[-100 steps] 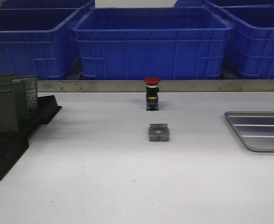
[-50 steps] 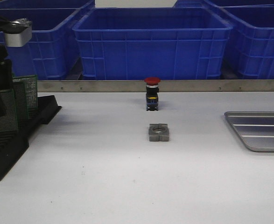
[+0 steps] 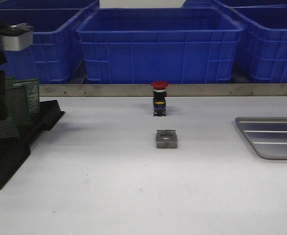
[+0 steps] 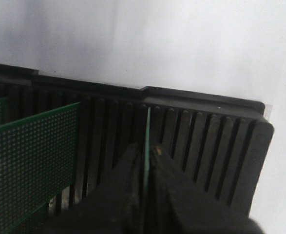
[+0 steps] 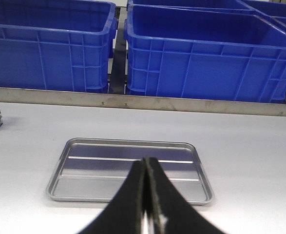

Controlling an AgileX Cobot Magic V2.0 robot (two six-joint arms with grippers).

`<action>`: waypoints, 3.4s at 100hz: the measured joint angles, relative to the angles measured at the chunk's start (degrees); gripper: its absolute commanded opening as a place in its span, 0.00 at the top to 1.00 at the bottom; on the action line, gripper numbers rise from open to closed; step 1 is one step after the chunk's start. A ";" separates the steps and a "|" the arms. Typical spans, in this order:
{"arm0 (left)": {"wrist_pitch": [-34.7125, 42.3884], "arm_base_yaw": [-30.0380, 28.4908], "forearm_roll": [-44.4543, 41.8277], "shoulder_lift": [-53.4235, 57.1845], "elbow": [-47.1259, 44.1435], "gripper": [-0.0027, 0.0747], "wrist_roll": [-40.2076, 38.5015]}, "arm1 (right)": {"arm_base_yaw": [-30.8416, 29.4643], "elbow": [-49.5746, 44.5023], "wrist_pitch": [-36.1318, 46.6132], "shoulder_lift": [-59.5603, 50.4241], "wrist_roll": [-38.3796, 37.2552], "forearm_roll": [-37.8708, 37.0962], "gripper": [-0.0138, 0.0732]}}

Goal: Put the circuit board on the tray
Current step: 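Reach the left gripper into the black rack and grasp a green circuit board, then lift the green board out of the rack with the left gripper toward center, then pass the green board from the left gripper to the right gripper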

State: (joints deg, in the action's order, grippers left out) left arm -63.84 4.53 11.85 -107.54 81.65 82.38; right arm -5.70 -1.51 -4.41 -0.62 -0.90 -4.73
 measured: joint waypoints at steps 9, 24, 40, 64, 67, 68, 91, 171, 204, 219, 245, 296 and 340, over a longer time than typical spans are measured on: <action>-0.70 0.39 -0.13 0.11 0.00 0.99 0.00 | 0.00 0.00 0.00 0.00 0.00 0.00 0.97; -3.26 2.20 -0.24 2.56 0.00 0.99 -0.08 | 0.00 0.00 0.00 0.00 0.00 0.00 0.97; -4.19 6.00 2.37 6.10 1.28 0.99 -0.08 | 0.00 0.00 0.00 0.00 0.00 0.00 0.97; -3.18 9.69 19.78 7.41 2.26 0.99 1.46 | 0.00 0.00 0.00 0.00 0.00 0.00 0.97; -3.19 10.00 22.99 7.41 2.26 0.99 2.37 | 0.00 0.00 0.00 0.00 0.00 0.00 0.97; -3.09 10.20 23.63 7.41 2.26 0.99 2.85 | 0.00 0.00 0.00 0.00 0.00 0.00 0.97; -2.68 13.70 40.18 7.41 2.34 0.99 10.29 | 0.00 0.00 0.00 0.00 0.00 0.00 0.97; -2.68 20.20 46.37 7.41 2.34 0.99 12.86 | 0.00 0.00 0.23 0.00 0.00 0.00 0.97; -2.68 20.20 46.37 7.41 2.34 0.99 12.86 | 0.24 9.85 -13.78 7.48 0.21 3.09 0.97; -2.68 20.20 46.37 7.41 2.34 0.99 12.86 | 0.24 17.27 -20.01 19.45 0.35 3.91 0.95; -2.68 20.20 46.37 7.41 2.34 0.99 12.86 | 4.99 28.31 -22.33 38.20 4.94 10.73 0.46; -2.68 20.24 46.37 7.41 2.34 0.99 12.86 | 35.89 46.32 -17.19 63.79 24.77 14.19 0.40; -2.68 20.34 46.27 7.41 2.34 0.99 12.86 | 42.68 56.75 -18.12 75.23 28.88 14.28 0.46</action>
State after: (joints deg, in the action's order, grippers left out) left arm -66.52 24.86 58.12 -100.13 83.99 95.24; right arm 36.98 55.24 -22.53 74.61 27.98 9.55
